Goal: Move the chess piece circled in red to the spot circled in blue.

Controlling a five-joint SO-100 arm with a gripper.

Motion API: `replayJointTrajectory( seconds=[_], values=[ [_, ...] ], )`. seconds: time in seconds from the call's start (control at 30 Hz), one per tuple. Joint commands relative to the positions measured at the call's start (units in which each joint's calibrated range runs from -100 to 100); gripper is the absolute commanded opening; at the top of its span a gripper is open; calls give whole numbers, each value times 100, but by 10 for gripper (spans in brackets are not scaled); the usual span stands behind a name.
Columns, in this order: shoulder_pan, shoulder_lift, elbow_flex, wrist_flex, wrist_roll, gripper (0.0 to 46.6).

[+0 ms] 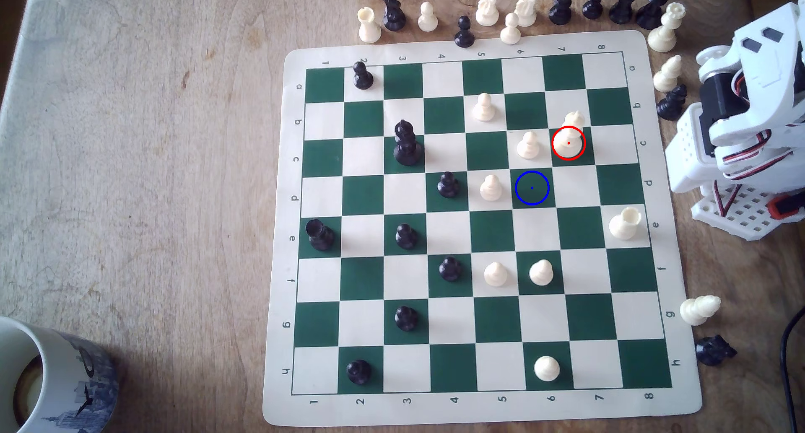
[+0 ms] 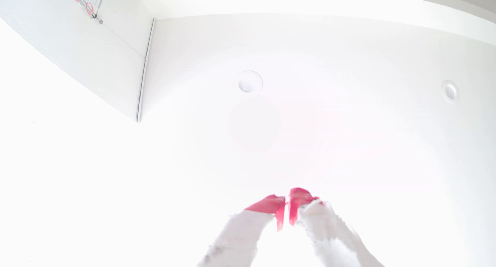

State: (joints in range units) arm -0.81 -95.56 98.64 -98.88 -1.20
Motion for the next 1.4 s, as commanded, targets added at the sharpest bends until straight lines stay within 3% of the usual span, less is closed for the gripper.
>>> replayJointTrajectory(
  seconds=[0.0, 0.33, 0.67, 0.9, 1.1, 1.23, 1.37],
  values=[
    [695, -20, 126, 110, 24, 2],
    [906, -20, -118, 2739, 24, 2],
    [1610, -20, -544, 6915, -10, 2],
    [1798, -20, -1097, 9872, -24, 2],
    [1892, -20, -2530, 13369, -39, 9],
    [2236, 269, -3319, 14737, 171, 3],
    [2150, 829, -4144, 16105, -151, 3]
  ],
)
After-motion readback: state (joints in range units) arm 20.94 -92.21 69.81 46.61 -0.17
